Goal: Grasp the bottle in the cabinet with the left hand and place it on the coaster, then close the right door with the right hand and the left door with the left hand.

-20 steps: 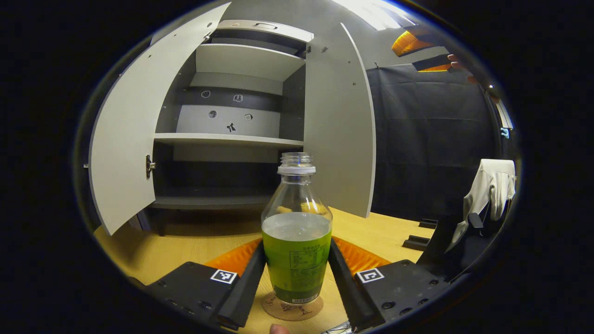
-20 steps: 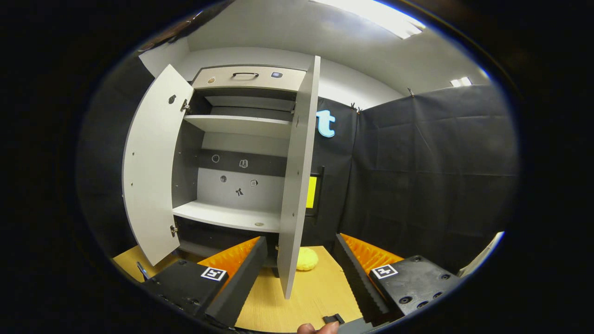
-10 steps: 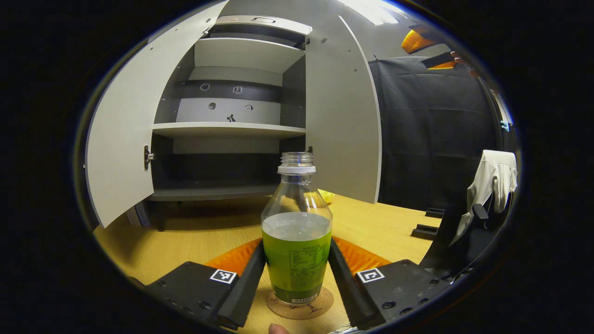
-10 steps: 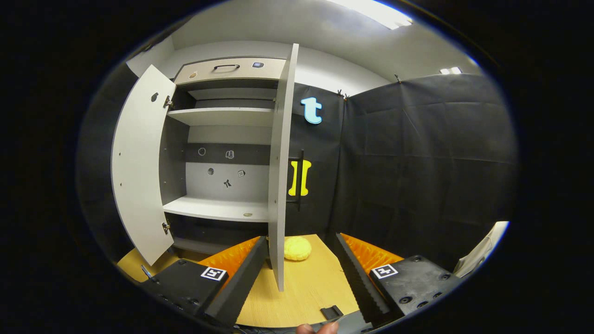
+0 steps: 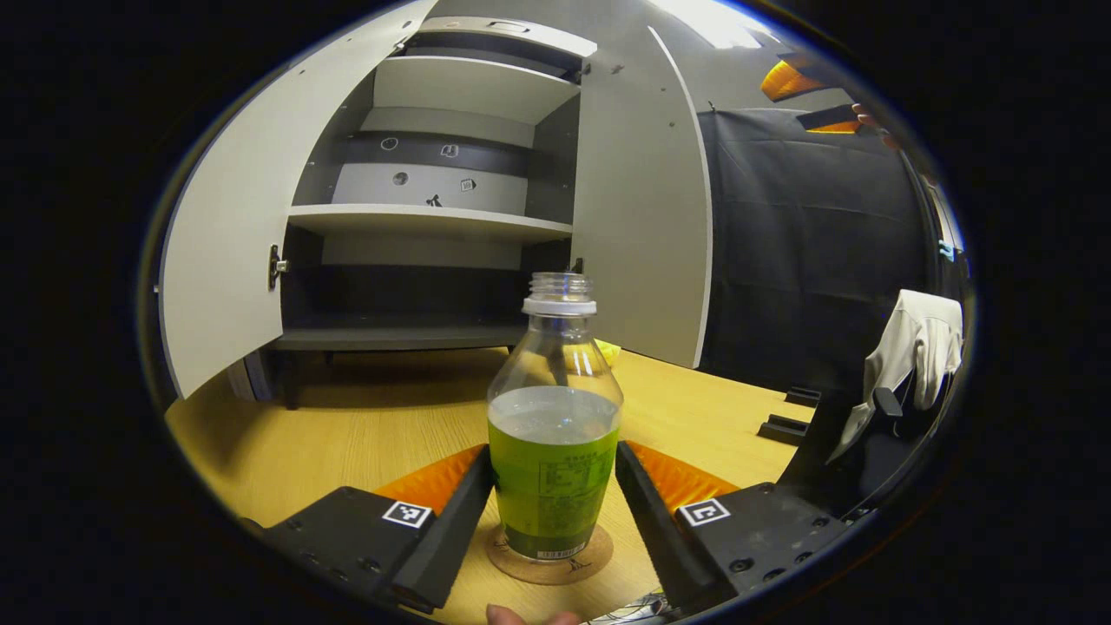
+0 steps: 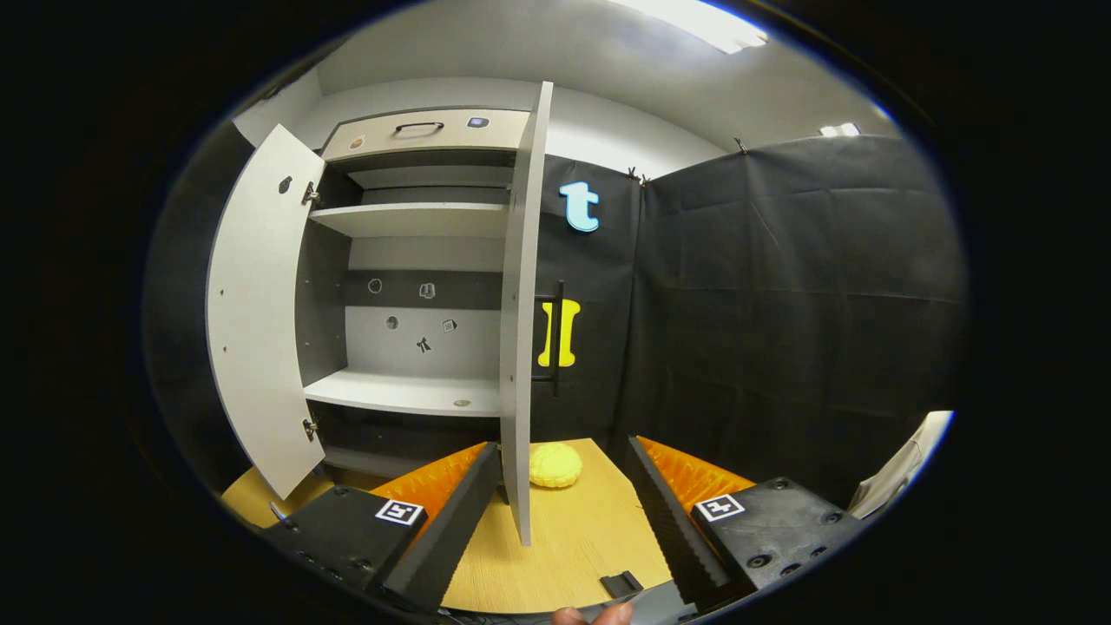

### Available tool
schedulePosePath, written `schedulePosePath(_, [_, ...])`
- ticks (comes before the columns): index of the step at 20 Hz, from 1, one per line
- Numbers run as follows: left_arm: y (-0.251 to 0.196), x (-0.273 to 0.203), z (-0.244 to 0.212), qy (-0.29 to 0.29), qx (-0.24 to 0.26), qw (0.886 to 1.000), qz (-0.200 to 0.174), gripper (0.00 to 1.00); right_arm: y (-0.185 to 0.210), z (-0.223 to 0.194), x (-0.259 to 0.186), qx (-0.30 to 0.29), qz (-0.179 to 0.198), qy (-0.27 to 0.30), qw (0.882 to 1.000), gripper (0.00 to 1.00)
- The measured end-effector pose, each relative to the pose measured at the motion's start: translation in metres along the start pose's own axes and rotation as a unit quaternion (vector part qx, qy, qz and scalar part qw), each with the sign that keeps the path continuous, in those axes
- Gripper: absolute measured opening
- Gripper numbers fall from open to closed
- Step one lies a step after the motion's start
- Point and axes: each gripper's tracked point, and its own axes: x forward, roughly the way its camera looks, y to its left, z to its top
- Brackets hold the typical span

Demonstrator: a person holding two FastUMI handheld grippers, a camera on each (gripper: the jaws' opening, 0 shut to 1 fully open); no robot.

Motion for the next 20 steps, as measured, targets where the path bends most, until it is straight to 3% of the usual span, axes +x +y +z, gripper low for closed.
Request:
schedulePosePath(2, [0.001, -0.002, 0.002, 0.001, -0.003, 1.000, 0.000, 0.95, 0.002, 0.000, 0.001, 0.004, 0.006, 0.000, 1.000, 0.98])
schedulePosePath(10, [0.008, -0.047, 0.005, 0.027, 0.006, 0.999, 0.031, 0.95, -0.013, 0.006, 0.034, 0.021, 0.013, 0.001, 1.000, 0.98])
schedulePosePath(14, [0.019, -0.073, 0.053, 0.010, 0.002, 0.997, 0.082, 0.95, -0.031, 0.005, 0.069, 0.030, 0.012, 0.007, 0.999, 0.98])
schedulePosePath(20, [0.041, -0.107, 0.158, -0.054, -0.032, 0.983, 0.175, 0.95, -0.054, 0.023, 0.138, 0.037, 0.019, -0.015, 0.999, 0.98])
